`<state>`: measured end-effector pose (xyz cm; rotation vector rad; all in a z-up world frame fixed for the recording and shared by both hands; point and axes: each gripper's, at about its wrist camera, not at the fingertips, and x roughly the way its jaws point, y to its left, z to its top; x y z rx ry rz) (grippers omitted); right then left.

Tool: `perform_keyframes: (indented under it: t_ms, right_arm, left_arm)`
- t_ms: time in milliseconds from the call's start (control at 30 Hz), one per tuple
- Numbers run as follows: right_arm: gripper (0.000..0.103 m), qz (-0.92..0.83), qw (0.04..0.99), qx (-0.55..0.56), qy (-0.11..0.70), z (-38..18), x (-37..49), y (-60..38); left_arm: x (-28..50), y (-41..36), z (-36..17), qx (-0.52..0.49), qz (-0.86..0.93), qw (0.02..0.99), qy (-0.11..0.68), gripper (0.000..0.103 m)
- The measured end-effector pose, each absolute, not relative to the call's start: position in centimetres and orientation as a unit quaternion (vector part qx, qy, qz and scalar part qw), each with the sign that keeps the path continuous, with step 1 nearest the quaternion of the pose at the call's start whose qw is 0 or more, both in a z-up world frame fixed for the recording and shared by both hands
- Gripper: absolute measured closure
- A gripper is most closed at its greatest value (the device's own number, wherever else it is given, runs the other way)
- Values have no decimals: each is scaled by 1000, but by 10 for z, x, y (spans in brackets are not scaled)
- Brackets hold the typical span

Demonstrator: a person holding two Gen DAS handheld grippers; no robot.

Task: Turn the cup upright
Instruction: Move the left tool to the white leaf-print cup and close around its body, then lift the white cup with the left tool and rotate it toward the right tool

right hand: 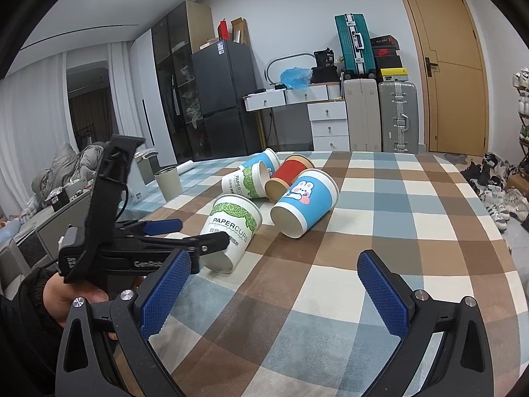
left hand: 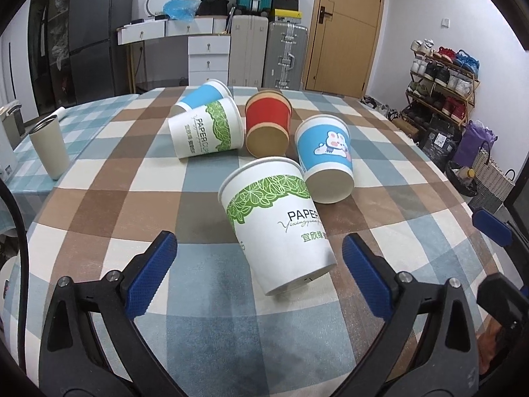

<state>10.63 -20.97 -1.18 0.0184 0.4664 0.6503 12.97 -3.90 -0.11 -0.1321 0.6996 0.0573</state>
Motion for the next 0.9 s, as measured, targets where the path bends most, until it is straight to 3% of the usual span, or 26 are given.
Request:
perform_keyframes:
  t_ms: [200, 333, 433, 900]
  right_arm:
    - [0, 317, 921, 8, 227, -12, 107, -210]
    - [0, 317, 921, 8, 227, -12, 107, -209]
    - [0, 317, 921, 8, 227, -12, 107, -210]
    - [0, 326, 916, 10, 232, -12, 106, -202]
  left_arm:
    - [145, -37, -11, -82, 23, 925, 370, 22]
    - [148, -35, -14, -95, 14, 921, 379, 41]
    - [144, -35, -13, -97, 11, 921, 378, 46]
    - [107, -33, -2, -99, 17, 932, 349, 47]
